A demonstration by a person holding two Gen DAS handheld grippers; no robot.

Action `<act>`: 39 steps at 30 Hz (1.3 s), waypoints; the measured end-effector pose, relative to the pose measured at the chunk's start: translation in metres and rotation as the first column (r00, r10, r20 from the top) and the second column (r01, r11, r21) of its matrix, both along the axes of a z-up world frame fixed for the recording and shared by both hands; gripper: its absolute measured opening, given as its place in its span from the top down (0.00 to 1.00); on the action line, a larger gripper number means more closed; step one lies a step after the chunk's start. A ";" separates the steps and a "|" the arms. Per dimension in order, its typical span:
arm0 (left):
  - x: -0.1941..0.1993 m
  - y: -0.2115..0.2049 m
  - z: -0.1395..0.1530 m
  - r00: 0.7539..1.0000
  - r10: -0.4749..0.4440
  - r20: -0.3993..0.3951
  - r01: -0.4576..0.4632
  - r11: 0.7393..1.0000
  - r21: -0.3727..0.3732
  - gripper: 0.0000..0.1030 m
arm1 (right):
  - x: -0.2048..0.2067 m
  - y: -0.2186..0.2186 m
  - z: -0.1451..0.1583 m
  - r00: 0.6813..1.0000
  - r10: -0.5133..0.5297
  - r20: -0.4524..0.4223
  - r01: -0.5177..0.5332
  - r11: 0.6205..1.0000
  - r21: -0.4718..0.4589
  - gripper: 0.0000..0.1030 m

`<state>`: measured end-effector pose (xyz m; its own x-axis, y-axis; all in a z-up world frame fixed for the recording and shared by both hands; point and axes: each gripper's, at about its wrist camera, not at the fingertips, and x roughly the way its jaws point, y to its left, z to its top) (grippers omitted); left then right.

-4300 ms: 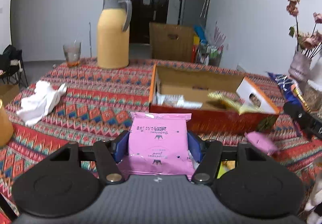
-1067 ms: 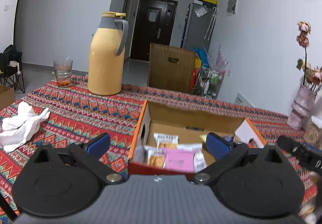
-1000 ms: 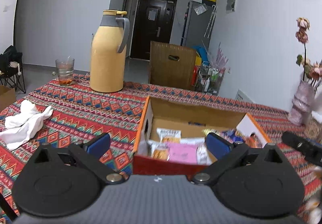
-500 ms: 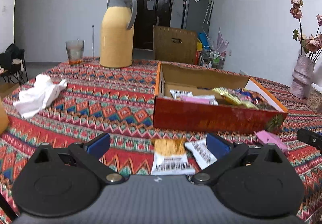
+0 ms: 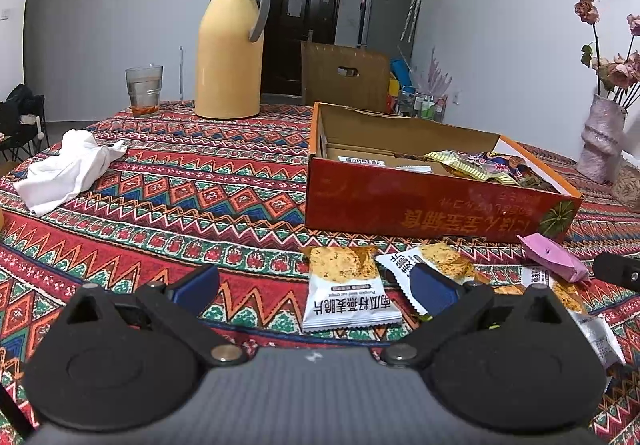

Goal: Organize snacks
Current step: 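Grasp another pink packet on the table with the right gripper, then lift the pink packet with the right gripper while the left grasps a white cracker packet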

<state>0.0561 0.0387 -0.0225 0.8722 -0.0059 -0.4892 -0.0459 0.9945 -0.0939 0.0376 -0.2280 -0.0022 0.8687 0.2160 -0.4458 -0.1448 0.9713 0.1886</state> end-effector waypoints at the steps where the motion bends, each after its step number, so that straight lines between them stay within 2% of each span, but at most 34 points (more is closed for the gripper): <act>1: 0.000 0.000 0.000 1.000 -0.003 0.002 0.003 1.000 -0.003 0.00 | 0.000 0.001 0.000 1.000 -0.001 -0.004 0.001 1.000 -0.002 0.00; 13: 0.001 0.003 -0.001 1.000 -0.002 -0.009 0.002 1.000 -0.027 0.00 | 0.009 0.001 -0.004 0.998 -0.020 -0.053 0.018 0.999 -0.030 0.00; 21: 0.001 0.004 -0.001 1.000 -0.001 -0.013 0.001 0.999 -0.035 0.00 | 0.055 -0.004 -0.006 0.984 -0.029 -0.177 0.016 0.997 -0.075 0.00; 27: 0.003 0.005 -0.002 1.000 0.002 -0.027 -0.003 0.999 -0.036 0.00 | 0.089 -0.006 -0.012 0.973 -0.019 -0.232 0.004 0.998 -0.066 0.00; 31: 0.005 0.006 -0.003 0.999 0.005 -0.034 -0.007 0.999 -0.042 0.00 | 0.105 -0.008 -0.023 0.964 -0.014 -0.265 0.007 1.000 -0.027 0.01; 33: 0.005 0.007 -0.003 0.999 0.009 -0.032 -0.011 0.999 -0.051 0.00 | 0.108 -0.009 -0.028 0.962 -0.015 -0.274 0.013 1.000 -0.009 0.09; 39: 0.007 0.007 -0.003 0.999 0.015 -0.040 -0.017 0.999 -0.048 0.00 | 0.107 -0.012 -0.031 0.964 -0.001 -0.265 0.006 1.000 0.015 0.23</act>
